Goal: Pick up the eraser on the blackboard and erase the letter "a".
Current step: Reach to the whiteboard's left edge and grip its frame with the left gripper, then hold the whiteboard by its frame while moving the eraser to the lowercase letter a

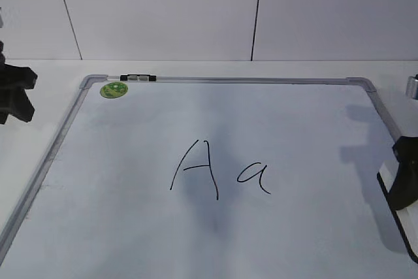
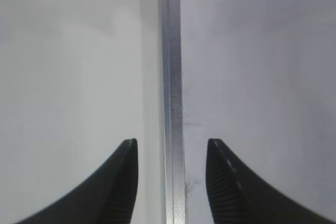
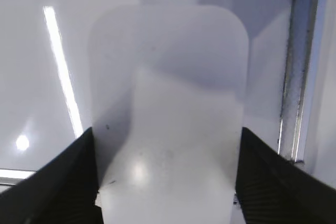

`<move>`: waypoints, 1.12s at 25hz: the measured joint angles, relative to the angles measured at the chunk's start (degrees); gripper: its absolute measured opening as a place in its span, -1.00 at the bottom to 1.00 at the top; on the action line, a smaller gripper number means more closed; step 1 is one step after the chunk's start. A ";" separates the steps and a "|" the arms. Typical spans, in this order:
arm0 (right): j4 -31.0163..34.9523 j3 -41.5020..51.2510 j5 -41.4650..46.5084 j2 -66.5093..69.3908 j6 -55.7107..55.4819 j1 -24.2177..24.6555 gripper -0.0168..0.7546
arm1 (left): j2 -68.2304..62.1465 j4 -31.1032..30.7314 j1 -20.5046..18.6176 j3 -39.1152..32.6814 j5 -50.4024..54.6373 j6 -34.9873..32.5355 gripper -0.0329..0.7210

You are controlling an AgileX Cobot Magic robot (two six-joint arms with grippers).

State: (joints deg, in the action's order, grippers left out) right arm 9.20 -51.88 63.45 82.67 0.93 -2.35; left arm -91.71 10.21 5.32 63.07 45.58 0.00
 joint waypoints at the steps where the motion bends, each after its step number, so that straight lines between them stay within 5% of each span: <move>1: 0.10 0.00 0.39 0.00 0.22 0.00 0.45 | -1.29 0.00 0.00 1.08 0.25 0.00 -0.05; 28: 0.46 -6.14 4.59 3.26 2.23 -1.65 0.45 | -16.24 2.12 0.00 4.75 -0.30 0.00 -0.27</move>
State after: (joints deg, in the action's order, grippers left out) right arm 9.65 -58.03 68.04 85.93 3.16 -4.01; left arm -107.95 12.33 5.32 67.81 45.28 0.00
